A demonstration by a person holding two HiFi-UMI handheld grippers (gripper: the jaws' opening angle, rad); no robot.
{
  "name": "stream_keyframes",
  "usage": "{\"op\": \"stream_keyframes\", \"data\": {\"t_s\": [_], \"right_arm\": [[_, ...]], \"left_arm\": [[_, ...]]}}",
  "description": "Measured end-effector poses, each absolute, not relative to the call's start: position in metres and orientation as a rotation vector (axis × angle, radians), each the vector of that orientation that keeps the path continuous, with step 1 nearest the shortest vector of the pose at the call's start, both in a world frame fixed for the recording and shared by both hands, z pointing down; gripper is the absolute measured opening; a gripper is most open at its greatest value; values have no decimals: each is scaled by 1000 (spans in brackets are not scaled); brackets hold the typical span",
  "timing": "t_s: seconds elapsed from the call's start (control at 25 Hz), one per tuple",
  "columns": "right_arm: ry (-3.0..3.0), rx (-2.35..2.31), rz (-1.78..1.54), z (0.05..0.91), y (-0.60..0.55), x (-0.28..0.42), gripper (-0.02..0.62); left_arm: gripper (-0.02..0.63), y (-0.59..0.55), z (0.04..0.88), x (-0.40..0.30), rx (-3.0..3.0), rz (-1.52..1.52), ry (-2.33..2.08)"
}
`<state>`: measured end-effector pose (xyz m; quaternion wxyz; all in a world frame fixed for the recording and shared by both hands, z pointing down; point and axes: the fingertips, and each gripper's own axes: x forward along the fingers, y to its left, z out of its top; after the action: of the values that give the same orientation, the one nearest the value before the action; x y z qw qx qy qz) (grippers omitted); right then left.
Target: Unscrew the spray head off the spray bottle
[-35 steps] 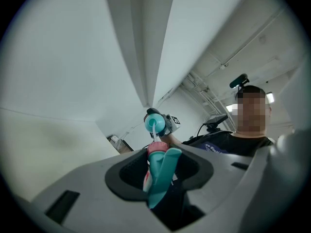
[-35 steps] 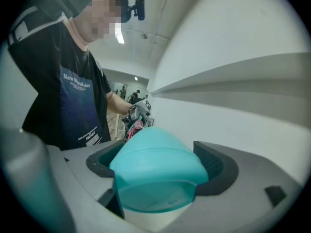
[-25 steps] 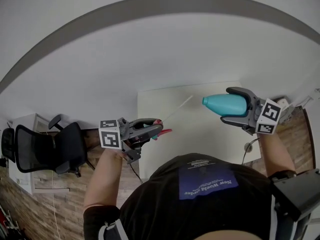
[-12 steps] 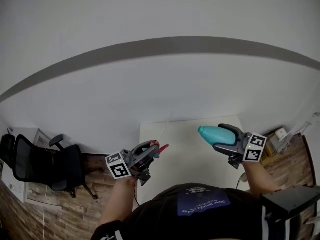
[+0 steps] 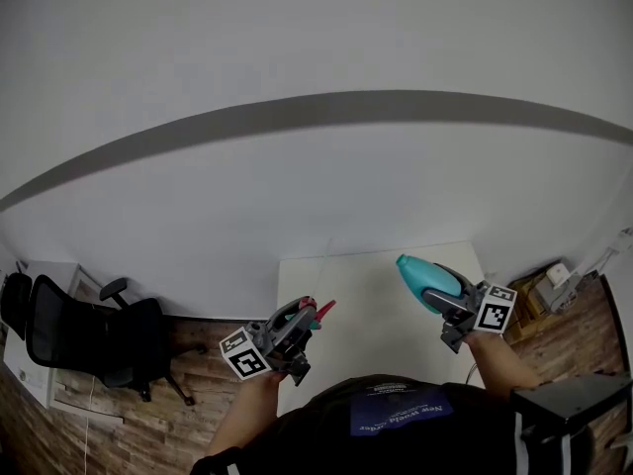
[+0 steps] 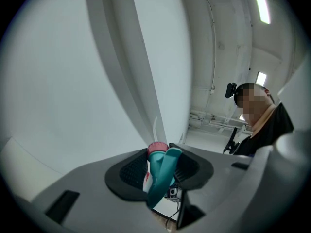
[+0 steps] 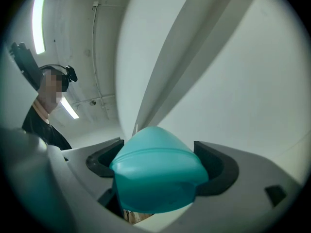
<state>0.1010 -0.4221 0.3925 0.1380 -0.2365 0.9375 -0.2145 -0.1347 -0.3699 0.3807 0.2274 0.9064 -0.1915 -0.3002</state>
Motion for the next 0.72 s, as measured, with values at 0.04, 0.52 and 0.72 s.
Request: {"op": "stream_keyframes", "data": {"t_s": [0.04,0.52,0.72], "right_arm": [[2706,-685,-625,393,-422,102,446],[2709,-679,-592,386,-426,96,446],[2719,-683,-594,385,-427,95,446]], "left_arm": [[146,-370,381,-136,2484,-838,-533],[146,-369,380,-136,2441,-855,-516],[146,-369,380,-135,2443,-838,-518]]}}
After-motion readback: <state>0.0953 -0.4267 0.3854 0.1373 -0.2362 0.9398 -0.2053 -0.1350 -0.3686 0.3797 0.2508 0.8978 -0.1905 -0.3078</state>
